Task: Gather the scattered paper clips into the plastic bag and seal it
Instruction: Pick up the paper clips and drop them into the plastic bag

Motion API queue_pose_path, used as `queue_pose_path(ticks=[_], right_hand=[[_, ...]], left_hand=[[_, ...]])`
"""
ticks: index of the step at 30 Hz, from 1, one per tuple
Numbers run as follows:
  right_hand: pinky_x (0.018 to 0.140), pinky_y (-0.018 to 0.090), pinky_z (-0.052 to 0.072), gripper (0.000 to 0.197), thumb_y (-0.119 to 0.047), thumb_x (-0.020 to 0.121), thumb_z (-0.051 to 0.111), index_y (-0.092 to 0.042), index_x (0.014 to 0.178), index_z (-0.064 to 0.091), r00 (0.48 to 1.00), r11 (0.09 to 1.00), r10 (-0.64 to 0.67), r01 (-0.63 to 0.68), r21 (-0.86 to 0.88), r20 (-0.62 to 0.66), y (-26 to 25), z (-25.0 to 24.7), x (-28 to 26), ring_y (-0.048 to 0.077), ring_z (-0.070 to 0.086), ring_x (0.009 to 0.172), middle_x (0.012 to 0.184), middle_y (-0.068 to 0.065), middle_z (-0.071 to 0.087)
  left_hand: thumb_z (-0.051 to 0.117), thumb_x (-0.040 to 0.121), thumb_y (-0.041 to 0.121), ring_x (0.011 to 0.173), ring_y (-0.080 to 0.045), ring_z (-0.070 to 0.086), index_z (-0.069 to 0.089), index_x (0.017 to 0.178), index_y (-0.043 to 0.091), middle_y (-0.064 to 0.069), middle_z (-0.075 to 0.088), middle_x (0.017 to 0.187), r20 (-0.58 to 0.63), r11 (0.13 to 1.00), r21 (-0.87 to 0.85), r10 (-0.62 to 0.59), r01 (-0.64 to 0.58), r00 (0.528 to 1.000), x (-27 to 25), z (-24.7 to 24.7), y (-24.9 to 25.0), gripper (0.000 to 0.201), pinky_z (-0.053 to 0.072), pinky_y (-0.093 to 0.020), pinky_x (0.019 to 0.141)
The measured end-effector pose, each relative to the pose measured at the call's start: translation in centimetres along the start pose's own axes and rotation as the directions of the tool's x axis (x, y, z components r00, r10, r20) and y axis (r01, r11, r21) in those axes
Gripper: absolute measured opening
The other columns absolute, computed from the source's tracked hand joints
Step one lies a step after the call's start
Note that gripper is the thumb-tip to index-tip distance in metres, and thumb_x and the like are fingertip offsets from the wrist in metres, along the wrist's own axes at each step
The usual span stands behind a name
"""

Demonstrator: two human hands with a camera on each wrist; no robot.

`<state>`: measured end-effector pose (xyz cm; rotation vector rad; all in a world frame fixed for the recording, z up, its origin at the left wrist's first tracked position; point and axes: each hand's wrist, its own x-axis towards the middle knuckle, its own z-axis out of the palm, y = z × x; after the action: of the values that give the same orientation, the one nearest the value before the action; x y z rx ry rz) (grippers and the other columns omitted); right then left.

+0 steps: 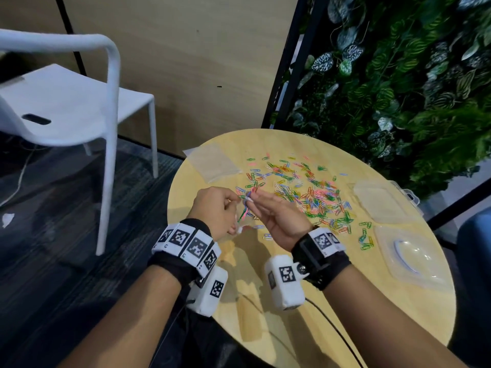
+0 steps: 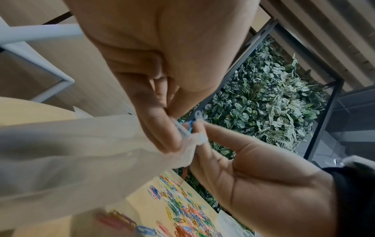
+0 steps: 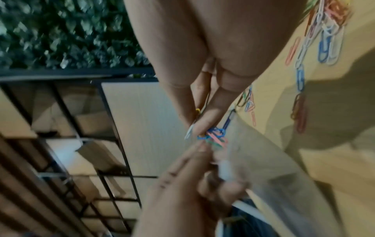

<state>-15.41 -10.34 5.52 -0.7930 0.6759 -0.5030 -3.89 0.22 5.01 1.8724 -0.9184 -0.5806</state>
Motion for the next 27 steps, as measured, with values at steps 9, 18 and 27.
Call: queue_pose_path(ticks=[9, 18, 27], right_hand=[[0.071, 0.025, 0.056, 0.026, 0.011, 0.08, 0.062, -0.001, 0.102, 0.07, 0.99, 0.715, -0.138, 0.1, -0.692, 0.0, 1.6, 0.2, -0.2, 0.019, 0.067, 0.076, 0.093, 0.015, 0.071], [0.066, 0.01, 0.036, 0.026, -0.008, 0.086, 0.055, -0.011, 0.105, 0.073, 0.963, -0.131, -0.127, 0.223, -0.966, 0.239, 1.0, 2.0, 0.2, 0.019, 0.055, 0.076, 0.086, 0.003, 0.07], [0.079, 0.026, 0.058, 0.037, 0.006, 0.09, 0.042, -0.009, 0.103, 0.073, 0.938, 0.199, -0.325, 0.194, -0.961, 0.122, -1.4, -1.1, 1.1, 0.019, 0.067, 0.083, 0.1, 0.005, 0.069]], left_hand=[[0.058, 0.096, 0.009, 0.052, -0.026, 0.071, 0.071, 0.096, 0.012, -0.01, 0.07, 0.063, 0.008, 1.0, -0.014, -0.024, 0.024, 1.0, 0.0, -0.3, 0.0, 0.014, 0.06, -0.026, 0.054], [0.058, 0.096, 0.012, 0.035, -0.004, 0.058, 0.072, 0.099, 0.014, 0.001, 0.064, 0.05, 0.033, 0.998, 0.059, 0.007, -0.009, 0.999, -0.3, -0.4, 0.1, 0.014, 0.044, -0.007, 0.045], [0.055, 0.095, 0.006, 0.05, -0.026, 0.068, 0.072, 0.095, 0.011, -0.012, 0.072, 0.065, -0.131, 1.0, -0.011, -0.017, 0.016, 0.991, 0.2, -2.3, -0.3, 0.018, 0.057, -0.024, 0.053]])
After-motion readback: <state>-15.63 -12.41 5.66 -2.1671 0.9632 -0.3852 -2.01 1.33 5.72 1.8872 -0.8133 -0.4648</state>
